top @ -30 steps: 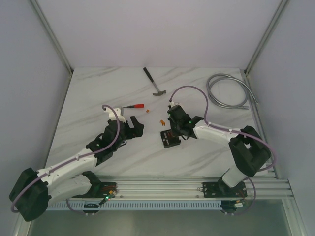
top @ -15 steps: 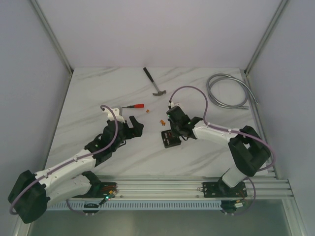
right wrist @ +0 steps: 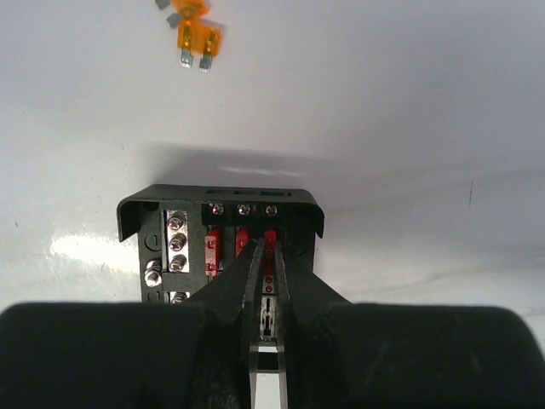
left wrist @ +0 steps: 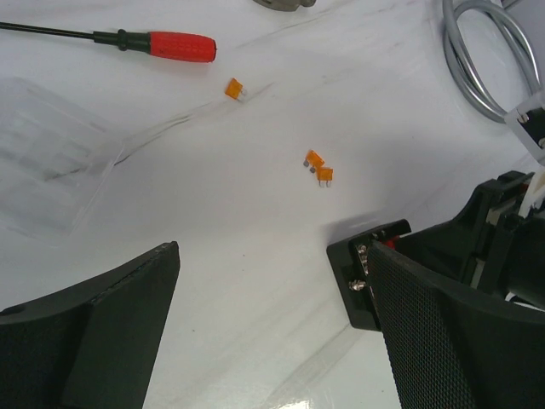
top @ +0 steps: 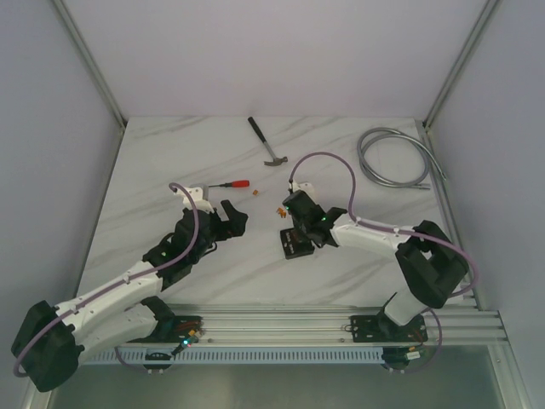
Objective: Snap on the fuse box
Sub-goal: Install the fuse at the fuse box base.
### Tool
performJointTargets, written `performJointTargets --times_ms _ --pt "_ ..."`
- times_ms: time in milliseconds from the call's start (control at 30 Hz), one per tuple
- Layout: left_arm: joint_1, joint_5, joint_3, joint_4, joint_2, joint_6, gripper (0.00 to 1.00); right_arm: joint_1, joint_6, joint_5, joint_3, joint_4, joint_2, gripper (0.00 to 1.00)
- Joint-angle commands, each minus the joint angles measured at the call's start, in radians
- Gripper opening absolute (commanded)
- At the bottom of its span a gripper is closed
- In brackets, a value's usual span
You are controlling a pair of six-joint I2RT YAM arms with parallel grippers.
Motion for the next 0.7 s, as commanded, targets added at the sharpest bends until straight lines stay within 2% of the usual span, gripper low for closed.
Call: performJointTargets --times_ms 0,267,433,667 --pt "0.005 -0.006 -0.008 -0.014 -0.011 -0.023 1.00 0.042 0.038 -0.007 -0.110 -0.231 0.024 0.00" --pt "0.005 0.002 -0.011 -0.014 -0.003 -0.035 1.00 0.048 0.076 -0.014 -0.185 -0.178 -0.042 0.00" --pt "0.005 0.006 -0.006 -0.015 0.003 -0.036 1.00 0.048 0.061 -0.014 -0.133 -0.168 -0.122 0.10" --pt "0.005 0.011 -0.003 -0.015 0.004 -0.031 1.00 0.048 0.045 -0.009 -0.050 -0.167 -0.127 0.23"
